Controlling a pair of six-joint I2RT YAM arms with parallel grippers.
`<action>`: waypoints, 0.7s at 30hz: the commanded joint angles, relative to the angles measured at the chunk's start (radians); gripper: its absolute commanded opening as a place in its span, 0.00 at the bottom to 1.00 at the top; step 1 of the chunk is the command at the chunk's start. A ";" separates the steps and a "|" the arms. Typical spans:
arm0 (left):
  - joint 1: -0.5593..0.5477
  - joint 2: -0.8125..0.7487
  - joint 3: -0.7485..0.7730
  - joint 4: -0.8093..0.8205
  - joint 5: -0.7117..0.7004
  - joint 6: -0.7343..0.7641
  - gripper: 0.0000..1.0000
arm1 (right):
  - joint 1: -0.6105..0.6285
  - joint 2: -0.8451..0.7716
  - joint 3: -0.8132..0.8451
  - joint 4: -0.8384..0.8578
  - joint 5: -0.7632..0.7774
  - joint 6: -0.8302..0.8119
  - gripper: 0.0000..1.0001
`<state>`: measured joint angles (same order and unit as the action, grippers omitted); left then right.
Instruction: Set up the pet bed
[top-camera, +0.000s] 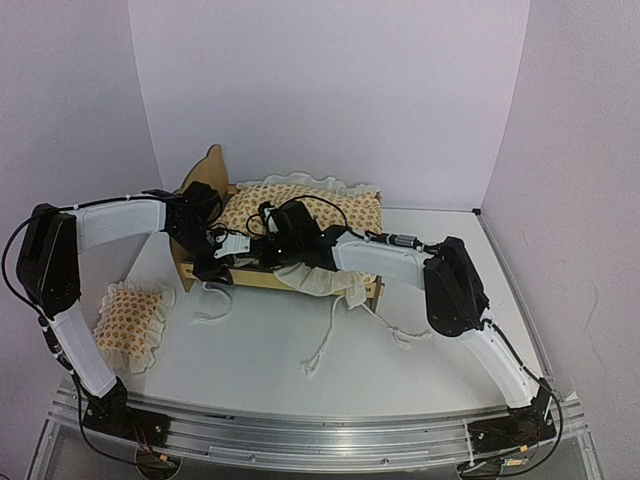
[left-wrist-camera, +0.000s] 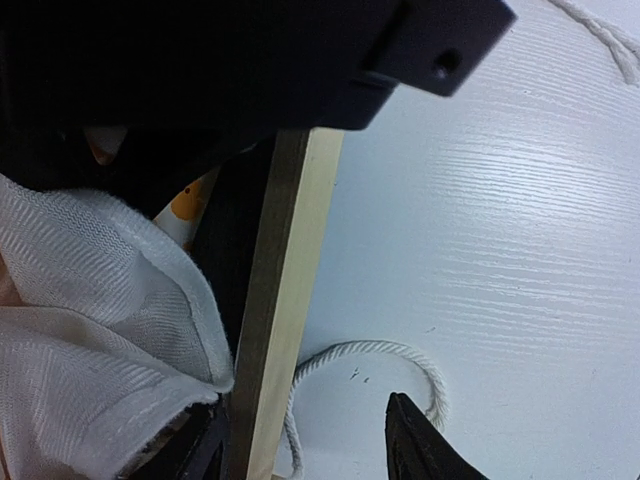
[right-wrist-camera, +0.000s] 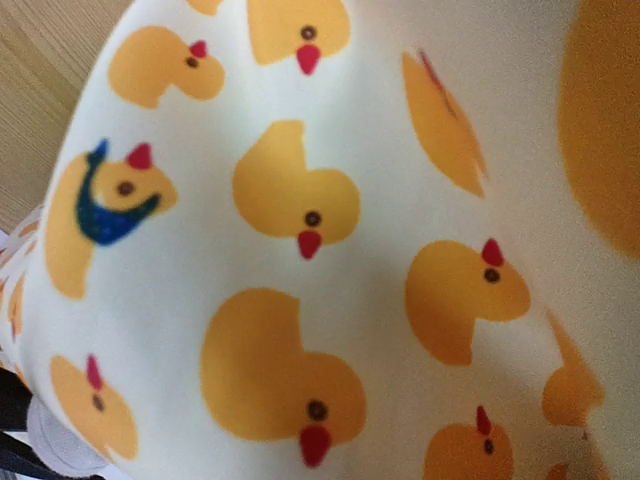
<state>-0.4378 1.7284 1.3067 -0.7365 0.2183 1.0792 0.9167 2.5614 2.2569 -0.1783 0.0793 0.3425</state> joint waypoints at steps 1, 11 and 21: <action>0.007 0.062 0.001 0.041 -0.079 -0.004 0.52 | 0.007 -0.093 -0.013 0.010 -0.011 0.011 0.12; 0.010 0.197 -0.024 -0.151 -0.039 -0.013 0.45 | 0.007 -0.123 -0.036 0.011 0.009 0.003 0.12; 0.102 -0.009 0.116 -0.101 0.384 -0.030 0.60 | -0.001 -0.211 -0.129 0.009 0.034 0.004 0.21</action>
<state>-0.3942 1.8454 1.3408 -0.7248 0.3758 1.0833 0.9025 2.4913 2.1358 -0.1919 0.1327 0.3482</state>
